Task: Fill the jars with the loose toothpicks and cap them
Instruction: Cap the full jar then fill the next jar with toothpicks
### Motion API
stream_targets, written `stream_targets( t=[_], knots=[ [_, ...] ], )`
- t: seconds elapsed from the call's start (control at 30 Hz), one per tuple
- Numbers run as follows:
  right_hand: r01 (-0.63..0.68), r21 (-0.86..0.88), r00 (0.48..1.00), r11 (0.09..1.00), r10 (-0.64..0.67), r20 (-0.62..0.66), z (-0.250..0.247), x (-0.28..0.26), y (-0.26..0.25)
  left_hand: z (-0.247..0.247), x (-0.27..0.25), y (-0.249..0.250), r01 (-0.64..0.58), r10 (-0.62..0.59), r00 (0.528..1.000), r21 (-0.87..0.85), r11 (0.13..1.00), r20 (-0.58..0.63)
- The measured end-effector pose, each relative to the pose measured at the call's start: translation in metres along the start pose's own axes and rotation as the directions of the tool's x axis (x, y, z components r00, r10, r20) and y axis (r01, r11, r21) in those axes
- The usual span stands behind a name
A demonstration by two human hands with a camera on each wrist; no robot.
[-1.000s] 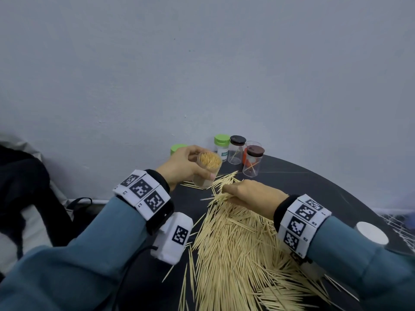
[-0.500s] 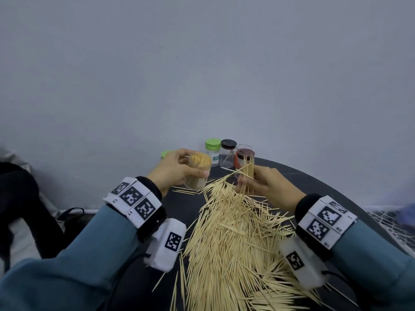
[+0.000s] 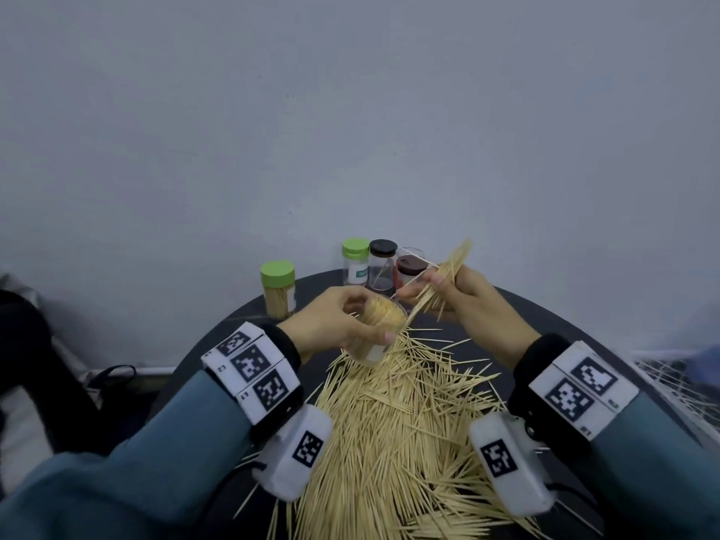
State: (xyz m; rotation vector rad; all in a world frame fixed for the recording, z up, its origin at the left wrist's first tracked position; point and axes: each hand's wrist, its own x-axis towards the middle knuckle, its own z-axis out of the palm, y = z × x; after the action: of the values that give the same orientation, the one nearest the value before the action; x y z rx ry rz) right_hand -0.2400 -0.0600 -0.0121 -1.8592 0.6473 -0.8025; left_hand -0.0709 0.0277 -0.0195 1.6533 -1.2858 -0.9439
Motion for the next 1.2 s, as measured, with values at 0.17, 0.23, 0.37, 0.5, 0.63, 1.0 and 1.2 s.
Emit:
stream_targets(
  t=[0.17, 0.23, 0.37, 0.5, 0.63, 1.0, 1.2],
  knots=[
    [0.047, 0.084, 0.998, 0.995, -0.044, -0.039, 0.008, -0.001, -0.010, 0.004, 0.002, -0.003, 0.003, -0.004, 1.000, 0.034, 0.999, 0.015],
    [0.074, 0.074, 0.995, 0.995, -0.069, -0.072, 0.009, -0.001, -0.012, 0.004, 0.002, -0.003, 0.007, -0.008, 1.000, 0.037, 0.999, 0.022],
    [0.079, 0.092, 0.993, 0.993, -0.070, -0.098, 0.012, 0.000, -0.012, 0.008, 0.000, -0.001, 0.008, -0.011, 0.998, 0.041, 0.999, 0.065],
    [0.019, 0.096, 0.998, 0.995, -0.013, -0.059, 0.020, -0.003, -0.006, 0.012, 0.000, 0.000, -0.002, -0.002, 0.996, 0.045, 0.999, 0.093],
    [-0.072, 0.182, 0.997, 0.981, 0.070, 0.019, 0.033, -0.010, 0.003, 0.013, -0.001, 0.000, 0.018, -0.020, 0.994, 0.019, 1.000, 0.104],
    [-0.161, 0.230, 0.987, 0.960, 0.158, 0.032, 0.042, -0.016, 0.002, 0.013, -0.006, 0.003, 0.004, -0.002, 0.993, -0.018, 1.000, 0.119],
    [-0.098, 0.372, 0.994, 0.923, 0.108, -0.007, 0.042, -0.015, 0.003, 0.013, -0.007, 0.005, 0.009, -0.006, 0.991, -0.018, 1.000, 0.134]
  ],
)
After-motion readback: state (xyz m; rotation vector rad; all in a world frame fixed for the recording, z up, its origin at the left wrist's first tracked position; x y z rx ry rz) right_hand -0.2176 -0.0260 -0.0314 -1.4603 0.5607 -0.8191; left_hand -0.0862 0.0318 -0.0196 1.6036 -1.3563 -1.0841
